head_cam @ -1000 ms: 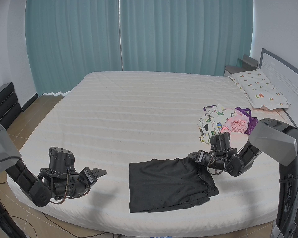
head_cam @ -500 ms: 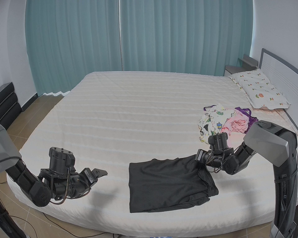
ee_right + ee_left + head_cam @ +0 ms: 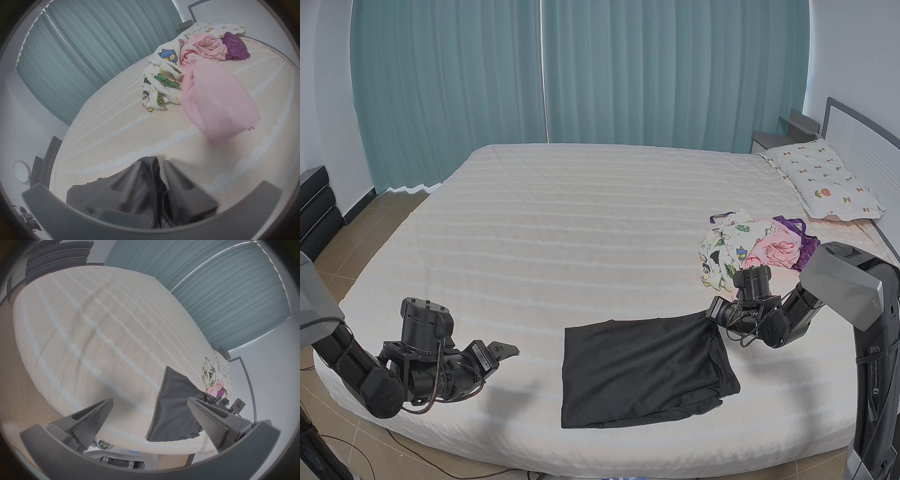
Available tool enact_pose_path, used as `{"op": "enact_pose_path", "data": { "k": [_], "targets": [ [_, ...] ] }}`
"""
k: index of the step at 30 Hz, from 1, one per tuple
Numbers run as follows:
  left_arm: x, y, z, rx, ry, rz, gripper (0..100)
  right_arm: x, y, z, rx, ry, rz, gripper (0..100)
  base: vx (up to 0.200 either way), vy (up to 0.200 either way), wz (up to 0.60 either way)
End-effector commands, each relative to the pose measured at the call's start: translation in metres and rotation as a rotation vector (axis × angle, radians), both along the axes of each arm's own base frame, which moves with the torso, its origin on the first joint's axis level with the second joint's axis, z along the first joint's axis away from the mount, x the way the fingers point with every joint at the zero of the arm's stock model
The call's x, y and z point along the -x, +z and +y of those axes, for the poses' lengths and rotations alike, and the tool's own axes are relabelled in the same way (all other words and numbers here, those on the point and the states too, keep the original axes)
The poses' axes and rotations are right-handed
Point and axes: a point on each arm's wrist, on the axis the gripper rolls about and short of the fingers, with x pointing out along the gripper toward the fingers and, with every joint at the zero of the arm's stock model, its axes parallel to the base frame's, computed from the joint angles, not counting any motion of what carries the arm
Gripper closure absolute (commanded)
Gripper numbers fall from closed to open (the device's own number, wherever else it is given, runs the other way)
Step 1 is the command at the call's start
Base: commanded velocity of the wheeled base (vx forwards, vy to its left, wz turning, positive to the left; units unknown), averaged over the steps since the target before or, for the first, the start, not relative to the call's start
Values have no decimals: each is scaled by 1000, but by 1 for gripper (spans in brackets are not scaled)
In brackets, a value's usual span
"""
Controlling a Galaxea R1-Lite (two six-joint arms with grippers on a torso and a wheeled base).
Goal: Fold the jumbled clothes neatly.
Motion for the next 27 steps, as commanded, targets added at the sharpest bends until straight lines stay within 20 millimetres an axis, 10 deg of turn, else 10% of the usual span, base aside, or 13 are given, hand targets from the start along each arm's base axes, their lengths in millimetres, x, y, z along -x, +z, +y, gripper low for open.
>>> {"op": "enact_pose_path", "data": {
  "k": [1,17,27],
  "targets": [
    [0,-1,0,-2,0,5,0,2,10,-2,-5,-4,-16,0,0,0,0],
    [4,0,-5,5,-18,5,0,135,19,-20,59,196,163,0,0,0,0],
    [6,0,-11,16,-32,10,0,148,-5,-8,68,244,213,0,0,0,0]
  ]
}}
